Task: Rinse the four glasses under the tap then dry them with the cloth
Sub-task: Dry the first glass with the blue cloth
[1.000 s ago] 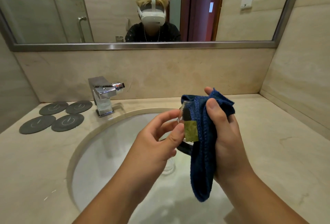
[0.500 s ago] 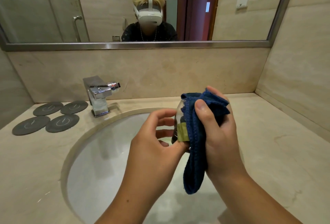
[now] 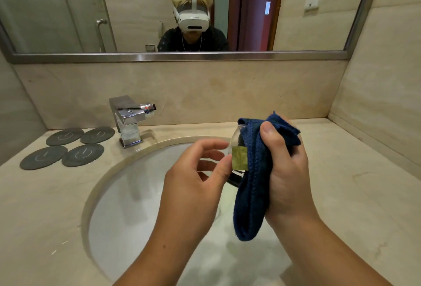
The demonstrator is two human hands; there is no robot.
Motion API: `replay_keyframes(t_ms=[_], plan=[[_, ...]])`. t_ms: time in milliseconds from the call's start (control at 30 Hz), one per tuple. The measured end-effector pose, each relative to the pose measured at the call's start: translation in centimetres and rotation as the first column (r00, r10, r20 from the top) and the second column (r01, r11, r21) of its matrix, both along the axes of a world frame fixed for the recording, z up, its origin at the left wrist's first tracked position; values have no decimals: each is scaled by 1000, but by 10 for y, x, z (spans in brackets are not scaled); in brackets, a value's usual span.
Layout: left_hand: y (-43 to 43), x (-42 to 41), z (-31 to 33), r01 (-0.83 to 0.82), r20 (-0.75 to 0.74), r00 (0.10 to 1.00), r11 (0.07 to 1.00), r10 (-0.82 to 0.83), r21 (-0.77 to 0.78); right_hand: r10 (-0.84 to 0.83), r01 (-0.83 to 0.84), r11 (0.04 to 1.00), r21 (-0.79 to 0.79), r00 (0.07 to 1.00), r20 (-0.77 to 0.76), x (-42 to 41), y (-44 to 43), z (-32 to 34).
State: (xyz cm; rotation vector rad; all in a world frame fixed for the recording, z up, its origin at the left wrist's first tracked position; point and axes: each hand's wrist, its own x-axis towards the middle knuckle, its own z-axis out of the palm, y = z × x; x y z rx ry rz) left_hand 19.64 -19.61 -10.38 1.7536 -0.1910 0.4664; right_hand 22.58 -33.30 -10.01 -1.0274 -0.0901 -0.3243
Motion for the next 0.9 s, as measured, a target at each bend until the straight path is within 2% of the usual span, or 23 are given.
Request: replay_keyframes(t_ms=[100, 200, 300, 433, 600, 667, 733, 800, 900], plan=[[-6, -8, 4, -9, 33, 999, 997, 6, 81, -29, 30, 998, -51, 999, 39, -2, 1, 0], [-8, -8, 2, -14, -22, 1000, 993, 16, 120, -24, 35, 991, -132, 996, 80, -4, 0, 1], [-5, -5, 2, 17, -112, 994, 999, -12, 42, 5, 6, 989, -148, 997, 75, -4, 0, -1], [1, -1, 2, 129, -201, 968, 986, -149, -107, 62, -58, 996, -75, 997, 55, -1, -1, -1], [13, 7, -7, 307, -326, 861, 910, -390, -278, 196, -197, 980, 22, 980, 24, -2, -4, 2], [14, 10, -9, 278, -292, 892, 928, -345, -247, 182, -182, 983, 25, 983, 7, -2, -3, 2], [12, 12, -9, 150, -206, 962, 978, -179, -145, 124, -122, 991, 59, 992, -23, 0, -3, 1], [7, 9, -8, 50, -115, 992, 997, -56, -55, 60, -58, 996, 71, 997, -38, 3, -3, -1], [-2, -1, -5, 39, -33, 999, 999, -39, 14, 34, -34, 999, 42, 999, -16, 2, -2, -1]])
